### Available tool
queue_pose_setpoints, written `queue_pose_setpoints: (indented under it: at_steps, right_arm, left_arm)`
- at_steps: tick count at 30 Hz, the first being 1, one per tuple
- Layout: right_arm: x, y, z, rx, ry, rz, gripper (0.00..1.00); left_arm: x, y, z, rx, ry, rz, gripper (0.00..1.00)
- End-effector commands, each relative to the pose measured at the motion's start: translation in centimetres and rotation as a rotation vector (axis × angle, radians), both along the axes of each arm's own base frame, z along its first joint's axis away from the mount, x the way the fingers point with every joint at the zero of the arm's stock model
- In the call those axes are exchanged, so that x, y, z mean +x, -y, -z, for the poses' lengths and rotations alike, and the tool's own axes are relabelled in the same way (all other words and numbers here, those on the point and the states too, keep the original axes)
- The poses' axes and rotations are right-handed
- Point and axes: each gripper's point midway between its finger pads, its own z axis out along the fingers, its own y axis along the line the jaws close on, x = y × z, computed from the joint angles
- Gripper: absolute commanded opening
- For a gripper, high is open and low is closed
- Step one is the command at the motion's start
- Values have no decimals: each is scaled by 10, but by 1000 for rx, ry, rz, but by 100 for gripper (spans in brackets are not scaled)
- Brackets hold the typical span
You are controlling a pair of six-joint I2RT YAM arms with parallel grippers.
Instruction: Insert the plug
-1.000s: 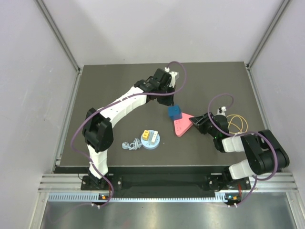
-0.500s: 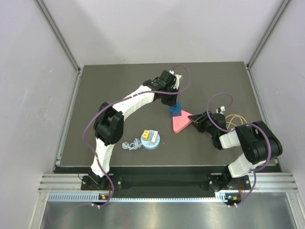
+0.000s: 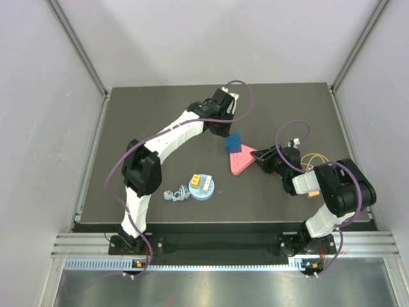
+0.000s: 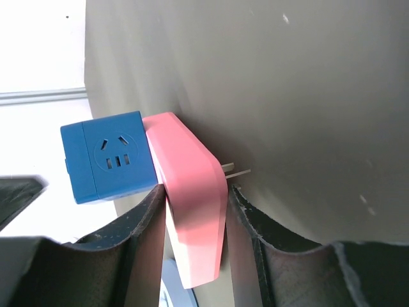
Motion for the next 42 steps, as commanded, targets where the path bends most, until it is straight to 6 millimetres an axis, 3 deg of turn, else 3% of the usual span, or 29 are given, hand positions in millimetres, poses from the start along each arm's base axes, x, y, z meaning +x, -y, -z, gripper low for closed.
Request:
queue_pose_setpoints:
  at_steps: [1, 5, 7, 10, 13, 14, 15, 20, 23, 24, 27, 28, 29, 30, 33, 37, 42]
  right_arm:
    - [14, 2, 1, -65, 1, 9, 15]
    - [29, 1, -5, -62, 9, 28, 18]
    - [30, -3, -5, -50, 8, 10, 27]
    - [23, 3, 0, -108, -19, 5, 41]
    - [21, 13, -9, -174, 3, 9, 55]
    - [17, 19, -6, -199, -18, 13, 57]
    - [18, 24, -16, -228, 11, 16, 61]
    - [11, 44, -32, -326, 9, 6, 68]
    - [0, 62, -41, -419, -29, 3, 69]
    - [-18, 80, -33, -488, -129, 40, 70]
    - [-30, 114, -52, -542, -157, 154, 71]
    - [-42, 122, -47, -548, -192, 165, 71]
    - [-46, 137, -50, -539, -201, 212, 71]
    - [-50, 144, -58, -527, -180, 233, 69]
    - [-63, 181, -55, -533, -233, 324, 67]
    - [-67, 225, -53, -550, -321, 395, 65]
    - [-88, 246, -39, -503, -418, 454, 62]
  left_arm:
    - [1, -24, -85, -66, 185, -56, 19]
    - [-11, -43, -87, -64, 190, -74, 31]
    - [-22, -50, -84, -62, 183, -65, 44]
    - [-38, -54, -85, -85, 200, 1, 55]
    - [-48, -63, -83, -89, 215, 2, 75]
    - [-49, -64, -84, -97, 222, 1, 89]
    - [-54, -65, -84, -104, 217, -1, 97]
    - [-71, -55, -96, -205, 191, 47, 98]
    - [-76, -58, -116, -258, 234, 40, 98]
    - [-75, -60, -125, -295, 259, -4, 99]
    - [-74, -79, -117, -265, 286, -61, 98]
    - [-74, -82, -115, -262, 304, -63, 98]
    - [-71, -95, -99, -207, 321, -104, 98]
    - [-72, -101, -101, -191, 351, -104, 98]
    - [-74, -114, -89, -131, 362, -111, 95]
    - [-82, -107, -84, -144, 327, -55, 91]
    - [-83, -109, -95, -143, 326, -68, 90]
